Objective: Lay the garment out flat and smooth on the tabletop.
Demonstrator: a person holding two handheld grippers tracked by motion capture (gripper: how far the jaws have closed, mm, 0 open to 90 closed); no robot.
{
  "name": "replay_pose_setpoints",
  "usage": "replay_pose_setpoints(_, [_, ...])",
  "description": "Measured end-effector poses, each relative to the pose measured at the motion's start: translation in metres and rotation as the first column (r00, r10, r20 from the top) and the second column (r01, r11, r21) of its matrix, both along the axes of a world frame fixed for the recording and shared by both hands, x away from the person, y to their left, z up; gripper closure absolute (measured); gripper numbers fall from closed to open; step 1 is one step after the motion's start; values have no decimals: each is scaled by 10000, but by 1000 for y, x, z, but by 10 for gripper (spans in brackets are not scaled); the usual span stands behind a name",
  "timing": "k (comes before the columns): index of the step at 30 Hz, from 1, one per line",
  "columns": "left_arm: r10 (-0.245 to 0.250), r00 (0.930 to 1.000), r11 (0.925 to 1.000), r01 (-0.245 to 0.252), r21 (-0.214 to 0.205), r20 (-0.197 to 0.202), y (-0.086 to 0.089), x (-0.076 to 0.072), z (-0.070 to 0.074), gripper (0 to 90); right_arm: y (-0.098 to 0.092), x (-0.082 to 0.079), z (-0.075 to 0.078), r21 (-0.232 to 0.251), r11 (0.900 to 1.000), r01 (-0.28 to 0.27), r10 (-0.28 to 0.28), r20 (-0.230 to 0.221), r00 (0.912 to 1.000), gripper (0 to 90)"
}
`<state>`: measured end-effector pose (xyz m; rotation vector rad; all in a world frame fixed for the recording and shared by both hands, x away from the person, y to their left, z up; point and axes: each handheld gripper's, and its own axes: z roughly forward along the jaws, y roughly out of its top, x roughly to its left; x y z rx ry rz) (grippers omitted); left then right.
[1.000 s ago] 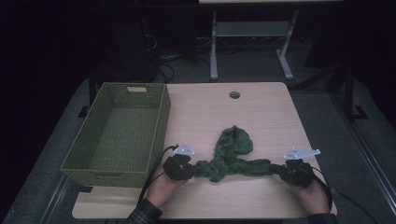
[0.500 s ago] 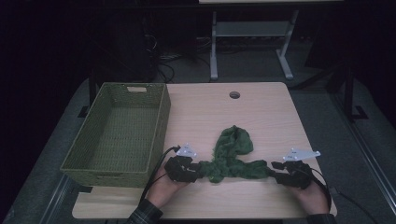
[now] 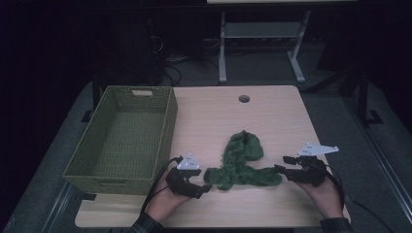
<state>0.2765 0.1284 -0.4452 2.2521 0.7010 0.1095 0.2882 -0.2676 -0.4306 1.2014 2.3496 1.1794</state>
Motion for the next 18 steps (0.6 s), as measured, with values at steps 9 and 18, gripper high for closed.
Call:
replay_pose_setpoints(9, [-99, 9996, 9990, 88, 445, 256, 2, -3, -10, 268, 23, 32, 24, 162, 9989, -440, 434, 347, 9985, 508])
replay_pose_setpoints(18, [-97, 9995, 9998, 91, 199, 307, 2, -4, -6, 269, 52, 76, 36, 98, 9966, -821, 820, 146, 9965, 514])
